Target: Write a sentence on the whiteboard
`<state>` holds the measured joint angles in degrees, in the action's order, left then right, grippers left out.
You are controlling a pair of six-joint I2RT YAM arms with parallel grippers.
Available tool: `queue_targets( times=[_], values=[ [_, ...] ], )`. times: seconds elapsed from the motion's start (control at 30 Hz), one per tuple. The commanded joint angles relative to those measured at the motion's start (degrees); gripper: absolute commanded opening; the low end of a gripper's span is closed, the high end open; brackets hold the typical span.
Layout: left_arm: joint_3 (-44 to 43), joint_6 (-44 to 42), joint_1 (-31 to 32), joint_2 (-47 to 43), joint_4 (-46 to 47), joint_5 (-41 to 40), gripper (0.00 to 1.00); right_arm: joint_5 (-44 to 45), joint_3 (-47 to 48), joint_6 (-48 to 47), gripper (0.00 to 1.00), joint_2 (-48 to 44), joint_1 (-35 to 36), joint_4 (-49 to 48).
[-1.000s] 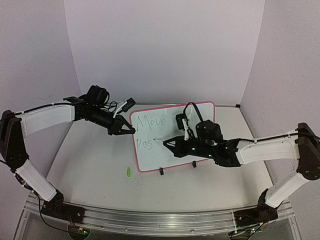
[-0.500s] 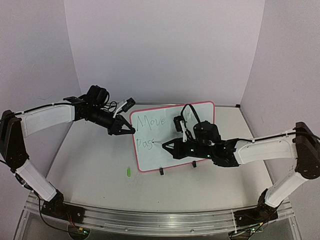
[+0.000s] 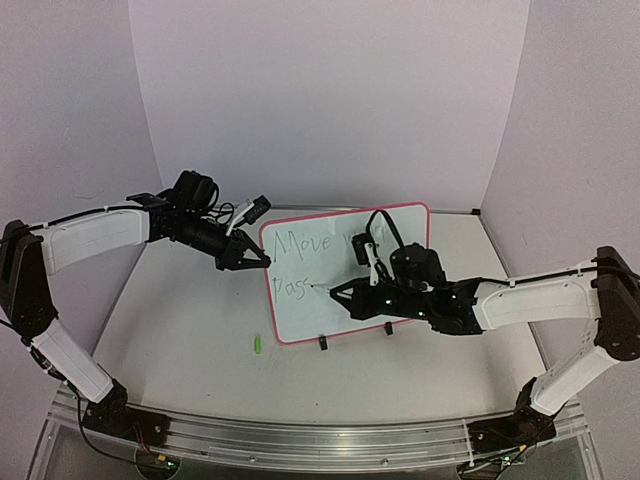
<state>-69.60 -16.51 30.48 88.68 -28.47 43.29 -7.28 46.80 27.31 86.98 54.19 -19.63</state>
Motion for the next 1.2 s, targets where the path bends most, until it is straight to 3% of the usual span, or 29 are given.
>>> queue_targets(
  times=[0.0, 0.47, 0.73, 1.17],
  values=[
    [0.4, -1.8, 0.4, 0.7, -0.7, -3.5, 0.00, 1.6, -0.4, 0.5, 0.00, 0.6, -0.4, 0.7],
    [0.4, -1.7, 0.4, 0.5, -0.6, -3.5, 0.00, -3.6, 3.4, -2.5, 0.00, 1.0, -0.4, -0.5],
    [0.4, -1.6, 0.3, 0.4, -0.6, -3.4, 0.00, -1.0, 1.0, -2.8, 0.00, -6.2, -0.6, 2.3],
    [0.5, -1.9, 0.4, 0.5, -0.9, -3.9, 0.00, -1.2, 0.9, -3.1, 0.00, -3.7, -2.4, 2.3]
  ],
)
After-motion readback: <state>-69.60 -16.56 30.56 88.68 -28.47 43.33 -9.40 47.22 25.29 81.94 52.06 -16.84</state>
